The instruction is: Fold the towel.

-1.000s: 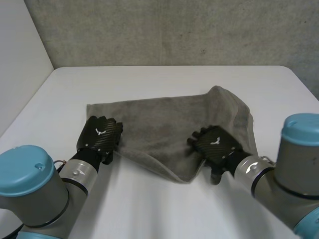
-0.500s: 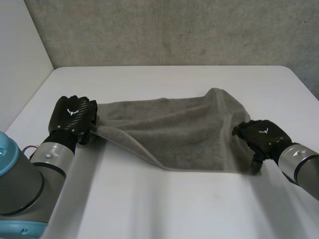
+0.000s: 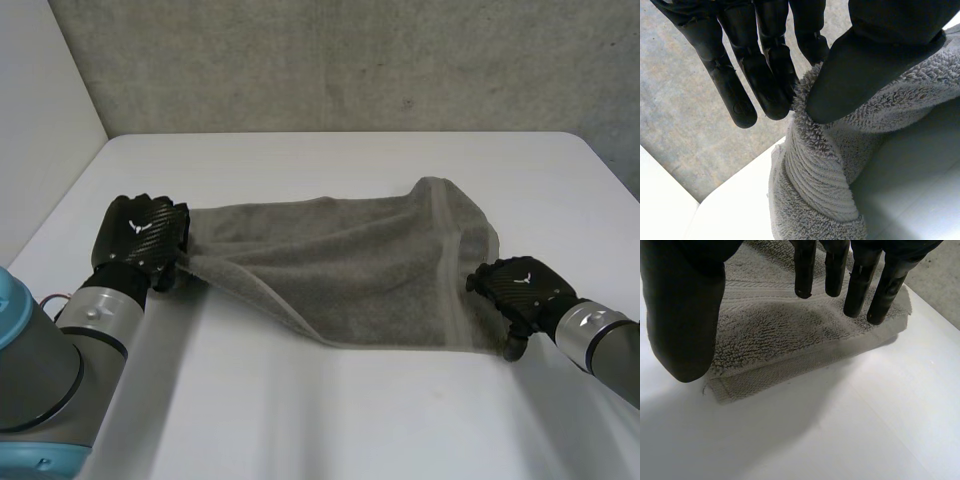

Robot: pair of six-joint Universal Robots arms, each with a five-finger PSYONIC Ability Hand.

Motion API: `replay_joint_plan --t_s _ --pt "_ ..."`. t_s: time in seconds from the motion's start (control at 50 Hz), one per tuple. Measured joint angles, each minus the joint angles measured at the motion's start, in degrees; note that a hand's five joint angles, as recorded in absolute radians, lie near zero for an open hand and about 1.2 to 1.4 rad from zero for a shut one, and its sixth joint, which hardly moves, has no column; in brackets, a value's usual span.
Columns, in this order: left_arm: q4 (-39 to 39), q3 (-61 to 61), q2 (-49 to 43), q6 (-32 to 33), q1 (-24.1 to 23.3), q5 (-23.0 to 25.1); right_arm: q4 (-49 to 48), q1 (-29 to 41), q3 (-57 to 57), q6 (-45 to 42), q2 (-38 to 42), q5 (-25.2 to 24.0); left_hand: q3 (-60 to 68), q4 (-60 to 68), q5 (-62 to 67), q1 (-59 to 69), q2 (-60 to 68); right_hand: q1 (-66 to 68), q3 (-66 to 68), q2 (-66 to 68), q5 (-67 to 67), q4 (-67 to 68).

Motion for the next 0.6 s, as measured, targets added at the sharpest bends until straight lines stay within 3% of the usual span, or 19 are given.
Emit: replay_joint_plan --t_s 0.6 --pt "0.0 -0.41 -0.02 0.0 -0.13 0.04 -7.66 0.76 -2.36 4.57 3.37 0.19 0.0 0.01 0.0 0.0 0.0 12.92 13.02 13.15 11.92 13.04"
